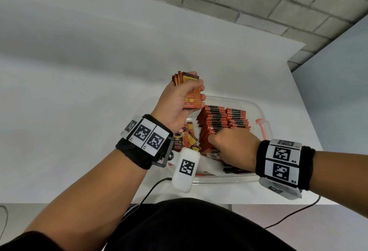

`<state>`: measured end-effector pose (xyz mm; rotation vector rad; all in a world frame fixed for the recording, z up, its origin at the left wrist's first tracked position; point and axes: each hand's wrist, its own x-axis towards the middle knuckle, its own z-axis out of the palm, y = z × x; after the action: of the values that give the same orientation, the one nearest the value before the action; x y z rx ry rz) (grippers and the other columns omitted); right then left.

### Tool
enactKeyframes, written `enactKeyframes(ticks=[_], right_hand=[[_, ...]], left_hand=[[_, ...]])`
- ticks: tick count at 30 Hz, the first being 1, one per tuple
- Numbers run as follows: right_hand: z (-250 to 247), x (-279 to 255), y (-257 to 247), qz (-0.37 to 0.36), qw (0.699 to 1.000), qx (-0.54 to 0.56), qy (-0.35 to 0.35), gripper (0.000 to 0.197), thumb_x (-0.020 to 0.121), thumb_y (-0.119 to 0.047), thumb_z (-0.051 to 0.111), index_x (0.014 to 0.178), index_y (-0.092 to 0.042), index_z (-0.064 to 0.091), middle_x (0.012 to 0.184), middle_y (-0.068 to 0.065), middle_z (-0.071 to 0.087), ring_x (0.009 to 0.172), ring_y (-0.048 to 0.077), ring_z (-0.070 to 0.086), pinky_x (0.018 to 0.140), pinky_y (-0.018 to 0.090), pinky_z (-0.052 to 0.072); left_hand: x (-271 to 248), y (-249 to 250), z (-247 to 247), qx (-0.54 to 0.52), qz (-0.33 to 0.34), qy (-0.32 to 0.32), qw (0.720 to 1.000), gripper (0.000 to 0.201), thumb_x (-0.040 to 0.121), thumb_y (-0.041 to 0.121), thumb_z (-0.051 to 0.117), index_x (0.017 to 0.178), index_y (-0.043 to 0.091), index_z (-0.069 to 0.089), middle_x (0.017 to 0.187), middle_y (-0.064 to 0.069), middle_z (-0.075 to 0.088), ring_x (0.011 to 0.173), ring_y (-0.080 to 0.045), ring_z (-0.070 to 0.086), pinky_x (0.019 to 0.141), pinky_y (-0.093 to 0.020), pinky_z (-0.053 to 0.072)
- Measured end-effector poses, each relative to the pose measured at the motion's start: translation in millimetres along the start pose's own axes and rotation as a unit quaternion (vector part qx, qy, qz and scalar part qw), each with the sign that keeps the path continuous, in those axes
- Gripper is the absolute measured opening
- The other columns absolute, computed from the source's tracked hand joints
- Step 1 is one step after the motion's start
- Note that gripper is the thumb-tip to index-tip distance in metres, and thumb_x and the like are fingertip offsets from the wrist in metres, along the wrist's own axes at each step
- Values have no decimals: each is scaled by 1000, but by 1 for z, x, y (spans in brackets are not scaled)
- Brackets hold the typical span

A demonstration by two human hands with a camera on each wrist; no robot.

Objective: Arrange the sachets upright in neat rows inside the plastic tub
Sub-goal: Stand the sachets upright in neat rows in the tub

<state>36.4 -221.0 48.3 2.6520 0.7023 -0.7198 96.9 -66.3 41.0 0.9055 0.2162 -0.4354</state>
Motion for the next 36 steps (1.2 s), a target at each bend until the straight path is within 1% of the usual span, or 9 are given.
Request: enactKeyframes(ticks=[3, 7, 14, 18, 22, 25, 28, 32, 36], right_hand=[[1, -2, -2, -7, 1000, -16, -13, 22, 88, 0, 43, 103, -10, 55, 92, 9, 61, 67, 24, 42, 58, 30, 32], [3, -2, -2, -11, 1000, -16, -23, 24, 87, 2, 43, 104, -9, 55, 87, 8, 58, 68, 25, 43, 58, 30, 32], [7, 1, 0, -3, 1000, 4, -15, 17, 90, -3, 47, 103, -11, 53, 93, 9, 61, 74, 27, 56, 57, 31, 37], [5, 3, 1, 3, 1000, 16, -11, 11, 89, -5, 49, 96, -13, 46, 89, 8, 57, 68, 25, 49, 49, 27, 31], [5, 2, 4, 8, 1000, 21, -6, 11, 88, -10, 51, 92, -16, 42, 84, 6, 54, 72, 26, 55, 53, 32, 41], [6, 0, 8, 14, 999, 29, 5, 19, 87, -19, 56, 85, -18, 37, 79, 2, 50, 69, 25, 53, 48, 28, 35], [5, -2, 14, 16, 999, 38, 14, 22, 86, -26, 61, 83, -17, 41, 77, 1, 51, 70, 23, 55, 52, 29, 39], [10, -3, 17, 22, 998, 50, 22, 25, 85, -28, 62, 78, -18, 41, 66, -5, 41, 66, 20, 49, 47, 24, 29], [12, -1, 18, 24, 996, 74, 36, 34, 83, -31, 65, 68, -20, 36, 63, -6, 40, 62, 18, 47, 47, 25, 32]], left_hand=[[-1, 0, 1, -1, 0, 1, 1000, 4, 89, 11, 61, 93, 13, 60, 83, -5, 63, 67, -15, 63, 67, -29, 53], [-2, 0, 1, -2, 2, 1, 1000, 5, 89, 11, 61, 93, 13, 60, 84, -6, 63, 68, -16, 62, 67, -30, 53], [-3, -1, 0, -1, 1, 4, 1000, 6, 89, 12, 61, 95, 13, 60, 85, -6, 63, 68, -16, 63, 68, -31, 53], [-5, -1, 1, 4, 0, 2, 1000, 6, 89, 12, 61, 95, 13, 60, 84, -5, 63, 69, -16, 63, 68, -30, 53], [-6, -1, 3, -6, -1, 1, 1000, 9, 90, 11, 59, 99, 12, 59, 83, -7, 63, 68, -17, 63, 66, -30, 53], [-7, -1, 4, -21, -17, -4, 1000, 6, 92, 13, 54, 96, 10, 59, 85, -10, 61, 69, -20, 63, 65, -31, 54], [-8, 0, 6, -25, -29, -11, 999, 8, 93, 11, 49, 94, 8, 57, 87, -13, 60, 70, -23, 63, 66, -32, 55], [-8, -2, 7, -21, -33, -18, 999, 10, 93, 11, 49, 97, 8, 57, 86, -12, 60, 70, -23, 63, 65, -32, 55], [-8, -4, 7, -18, -41, -19, 999, 11, 94, 11, 49, 98, 4, 56, 84, -14, 61, 70, -24, 65, 66, -33, 57]])
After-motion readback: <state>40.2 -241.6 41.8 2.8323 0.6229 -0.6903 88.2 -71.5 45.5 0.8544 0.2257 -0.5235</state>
